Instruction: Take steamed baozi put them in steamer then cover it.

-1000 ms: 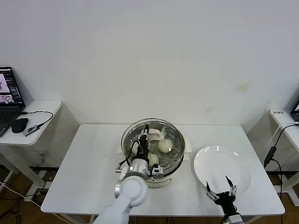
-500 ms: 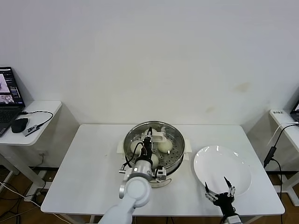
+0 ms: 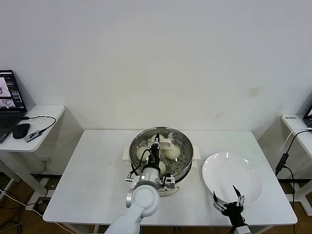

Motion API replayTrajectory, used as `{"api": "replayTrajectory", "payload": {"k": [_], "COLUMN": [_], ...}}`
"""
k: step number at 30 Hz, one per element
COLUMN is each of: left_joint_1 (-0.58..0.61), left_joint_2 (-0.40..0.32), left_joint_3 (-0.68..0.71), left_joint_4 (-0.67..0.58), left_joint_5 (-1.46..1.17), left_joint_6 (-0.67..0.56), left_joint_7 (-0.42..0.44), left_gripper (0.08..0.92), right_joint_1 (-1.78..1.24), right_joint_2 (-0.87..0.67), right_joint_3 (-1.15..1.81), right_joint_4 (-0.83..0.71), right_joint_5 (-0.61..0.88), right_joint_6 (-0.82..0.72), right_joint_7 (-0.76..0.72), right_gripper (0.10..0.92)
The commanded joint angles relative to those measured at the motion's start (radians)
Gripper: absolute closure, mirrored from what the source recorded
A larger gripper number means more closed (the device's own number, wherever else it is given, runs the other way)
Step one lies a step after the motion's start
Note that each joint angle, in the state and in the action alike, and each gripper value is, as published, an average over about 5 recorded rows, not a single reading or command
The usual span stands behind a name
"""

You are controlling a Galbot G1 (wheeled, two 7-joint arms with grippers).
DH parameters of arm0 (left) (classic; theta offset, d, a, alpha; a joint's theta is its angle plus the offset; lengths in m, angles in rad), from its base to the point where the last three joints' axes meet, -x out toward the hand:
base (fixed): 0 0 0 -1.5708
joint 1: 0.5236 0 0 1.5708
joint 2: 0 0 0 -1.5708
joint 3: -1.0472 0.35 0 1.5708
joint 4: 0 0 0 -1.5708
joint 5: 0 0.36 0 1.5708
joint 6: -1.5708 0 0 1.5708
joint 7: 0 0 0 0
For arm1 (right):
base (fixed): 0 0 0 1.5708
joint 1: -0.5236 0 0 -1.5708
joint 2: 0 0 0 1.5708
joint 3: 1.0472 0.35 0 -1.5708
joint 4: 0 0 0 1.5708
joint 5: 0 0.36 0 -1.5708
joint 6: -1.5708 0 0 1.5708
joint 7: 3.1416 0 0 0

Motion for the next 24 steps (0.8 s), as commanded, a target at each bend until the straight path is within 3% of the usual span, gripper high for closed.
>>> {"api": "replayTrajectory", "payload": {"k": [1, 8, 15, 24], "left_joint_1": [0.010, 0.056, 0.158, 0.407], "left_joint_2": [0.004, 0.040, 0.142, 0.242], "left_joint_3": [0.003, 0.003, -0.018, -0.163], "left_joint_4": [-0.021, -0.108, -0.274, -0.523], "left_joint_5": [-0.013, -0.022, -0.081, -0.473], "left_joint_6": [-0.003, -0.009, -0.032, -0.125], "left_joint_7": [-0.008, -0.014, -0.044, -0.183], "left_gripper": [0.816, 0.616, 0.417, 0.191], "right_joint_1": [0.000, -0.002, -0.008, -0.022], "right_joint_2": [0.001, 0.005, 0.005, 0.003], "right_joint_3": [0.000, -0.005, -0.002, 0.000], "right_joint_4": [0.001, 0.002, 0.005, 0.008], "right_joint_5": [-0.002, -0.009, -0.011, -0.014], "right_joint_6": [0.000, 0.001, 0.003, 0.006], "right_joint_7": [0.000, 0.001, 0.003, 0.003], "right_gripper": [0.203, 0.203, 0.203, 0.203]}}
